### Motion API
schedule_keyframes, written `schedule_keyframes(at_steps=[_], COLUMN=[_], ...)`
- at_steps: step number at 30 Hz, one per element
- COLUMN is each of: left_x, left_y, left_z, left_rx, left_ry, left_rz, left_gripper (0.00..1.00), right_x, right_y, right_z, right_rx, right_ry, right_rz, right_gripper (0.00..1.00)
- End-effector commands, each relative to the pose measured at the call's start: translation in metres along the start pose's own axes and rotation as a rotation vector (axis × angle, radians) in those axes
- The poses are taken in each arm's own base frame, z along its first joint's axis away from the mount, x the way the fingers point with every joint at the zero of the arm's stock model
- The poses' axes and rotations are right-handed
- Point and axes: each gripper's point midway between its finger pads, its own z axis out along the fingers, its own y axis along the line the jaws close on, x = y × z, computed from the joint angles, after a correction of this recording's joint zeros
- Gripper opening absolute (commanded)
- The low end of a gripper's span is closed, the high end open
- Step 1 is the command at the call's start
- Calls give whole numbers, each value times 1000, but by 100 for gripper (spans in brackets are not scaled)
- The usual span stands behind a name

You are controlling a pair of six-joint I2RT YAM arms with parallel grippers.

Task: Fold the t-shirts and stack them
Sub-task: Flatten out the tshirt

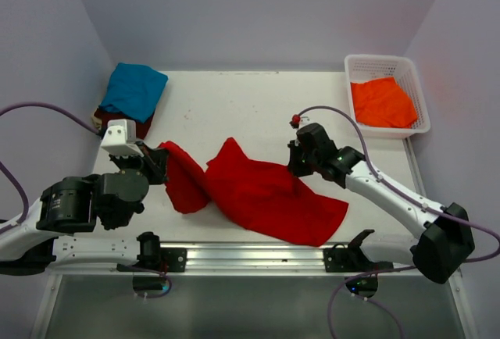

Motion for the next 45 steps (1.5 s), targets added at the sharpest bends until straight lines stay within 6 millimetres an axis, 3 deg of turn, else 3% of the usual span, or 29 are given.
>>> schedule_keyframes(at_steps=[1, 6, 10, 18, 21, 25, 34, 45], left_x=[-4, -4, -5, -5, -5, -4, -3, -2], left_y=[0, -3, -2, 0, 1, 2, 3, -1], left_z=[2, 2, 1, 0, 0, 0, 0, 2], left_rx=[-18, -14, -9, -4, -6, -10, -11, -15], left_ry=[-26, -23, -22, -16, -18, -17, -16, -16], left_rz=[-34, -30, -38, -43, -44, -44, -42, -28], left_gripper=[0, 0, 0, 0, 0, 0, 0, 0], right_x=[-10, -11, -5, 7, 13, 17, 21, -5], right_y=[-9, -11, -11, -11, -10, -10, -11, -11], right_z=[-20, -21, -11, 8, 14, 19, 28, 15], right_rx=[58, 66, 70, 67, 59, 60, 66, 90], right_ry=[-25, -26, 9, 56, 76, 87, 92, 29], right_rz=[-36, -42, -48, -44, -37, -23, -15, -46], right_gripper=[0, 0, 6, 7, 23, 35, 34, 33])
